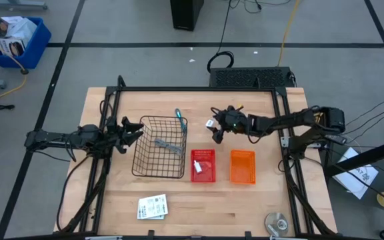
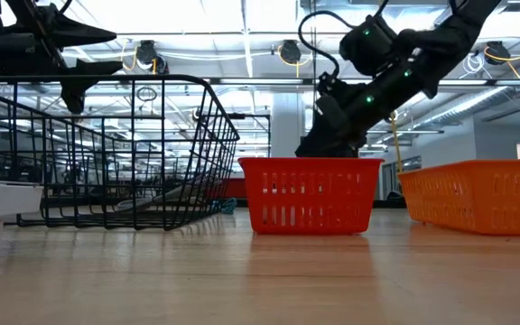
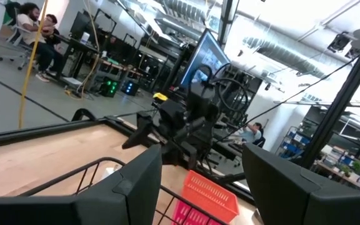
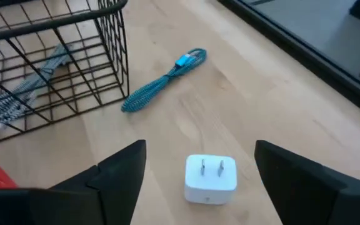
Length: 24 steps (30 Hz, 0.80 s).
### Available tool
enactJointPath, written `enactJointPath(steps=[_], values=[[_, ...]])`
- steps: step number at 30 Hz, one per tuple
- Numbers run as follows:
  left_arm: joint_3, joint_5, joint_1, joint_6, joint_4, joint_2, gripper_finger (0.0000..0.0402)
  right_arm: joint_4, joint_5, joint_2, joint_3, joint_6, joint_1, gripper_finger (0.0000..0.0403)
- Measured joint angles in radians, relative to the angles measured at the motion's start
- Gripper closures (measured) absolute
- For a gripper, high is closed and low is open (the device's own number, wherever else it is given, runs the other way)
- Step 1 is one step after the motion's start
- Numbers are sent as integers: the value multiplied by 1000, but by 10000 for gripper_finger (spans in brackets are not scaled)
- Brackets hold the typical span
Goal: Pick and place items into bin
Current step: Put the white adapter into the red bin
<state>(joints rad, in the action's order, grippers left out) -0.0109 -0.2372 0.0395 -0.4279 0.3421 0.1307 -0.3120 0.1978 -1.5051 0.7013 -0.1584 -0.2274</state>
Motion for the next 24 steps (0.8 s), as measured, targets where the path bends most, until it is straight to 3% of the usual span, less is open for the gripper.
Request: enactJointPath(steps=[24], values=[[0, -27, 0, 2, -10, 0, 174, -39, -73, -216, 52, 10, -86, 114]])
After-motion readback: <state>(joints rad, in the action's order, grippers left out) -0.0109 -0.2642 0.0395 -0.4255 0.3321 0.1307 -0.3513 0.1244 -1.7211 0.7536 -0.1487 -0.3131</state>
